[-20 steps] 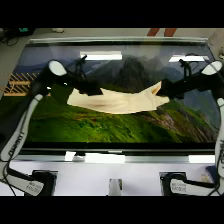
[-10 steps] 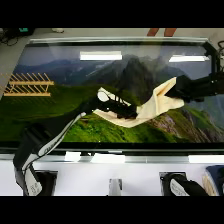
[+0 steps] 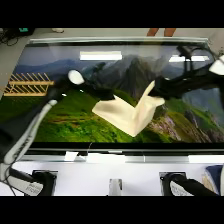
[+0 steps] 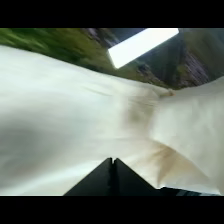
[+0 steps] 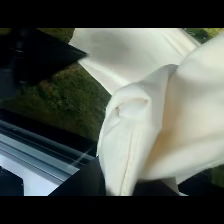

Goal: Fold the shirts.

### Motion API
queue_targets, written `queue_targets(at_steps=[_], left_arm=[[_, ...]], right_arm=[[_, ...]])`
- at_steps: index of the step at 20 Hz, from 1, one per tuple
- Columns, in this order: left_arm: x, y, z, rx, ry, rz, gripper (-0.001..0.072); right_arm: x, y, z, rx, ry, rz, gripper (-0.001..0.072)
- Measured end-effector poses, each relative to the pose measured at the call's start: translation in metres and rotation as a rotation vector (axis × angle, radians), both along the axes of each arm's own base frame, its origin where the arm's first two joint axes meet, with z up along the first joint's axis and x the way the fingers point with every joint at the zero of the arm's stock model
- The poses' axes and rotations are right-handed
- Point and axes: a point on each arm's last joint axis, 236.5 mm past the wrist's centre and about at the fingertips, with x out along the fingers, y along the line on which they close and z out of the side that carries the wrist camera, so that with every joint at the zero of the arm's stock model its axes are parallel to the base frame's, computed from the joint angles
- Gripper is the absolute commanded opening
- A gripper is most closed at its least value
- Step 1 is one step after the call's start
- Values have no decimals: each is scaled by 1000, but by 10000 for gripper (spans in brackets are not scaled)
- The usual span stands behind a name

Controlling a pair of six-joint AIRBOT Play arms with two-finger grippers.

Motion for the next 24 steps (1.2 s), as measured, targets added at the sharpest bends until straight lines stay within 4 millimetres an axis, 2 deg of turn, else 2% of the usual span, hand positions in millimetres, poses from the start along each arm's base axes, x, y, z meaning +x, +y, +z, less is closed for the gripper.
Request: queue_targets(at_steps=[2, 3, 4, 5, 6, 8, 10, 12, 13, 14, 17, 18, 19, 21, 24], left_arm=[[18, 60, 57, 40, -136, 87, 26], [21, 88, 86, 53, -199, 135, 27], [20, 111, 113, 57, -251, 179, 27], [18, 130, 136, 60, -298, 219, 27], [13, 146, 158, 59, -342, 253, 27], [1, 165, 184, 63, -395, 288, 27], [-8, 175, 194, 75, -407, 299, 27], [-17, 180, 195, 86, -398, 297, 27], [-19, 181, 193, 92, -388, 296, 27], [-21, 182, 191, 96, -383, 296, 27], [-24, 184, 189, 103, -374, 295, 27], [-24, 185, 189, 104, -374, 296, 27], [-24, 185, 189, 104, -374, 296, 28], [-24, 185, 189, 104, -376, 298, 28], [-23, 185, 191, 99, -382, 302, 28]], right_arm=[[14, 35, -34, 5, 41, 46, 20], [20, 54, -52, 20, 61, 62, 20], [25, 77, -70, 49, 86, 73, 50], [31, 97, -85, 83, 102, 75, 342], [38, 118, -97, 133, 117, 64, 703], [48, 146, -110, 218, 137, 39, 700], [57, 150, -110, 265, 137, 10, 698], [62, 131, -102, 266, 133, 0, 693], [63, 114, -98, 237, 122, -3, 650], [62, 89, -99, 175, 116, -5, 616], [40, -7, -121, -88, 172, -57, 621], [26, -34, -131, -143, 212, -87, 631], [11, -52, -142, -168, 260, -118, 685], [-25, -62, -169, -152, 367, -152, 686], [-52, -50, -201, -80, 435, -190, 676]])
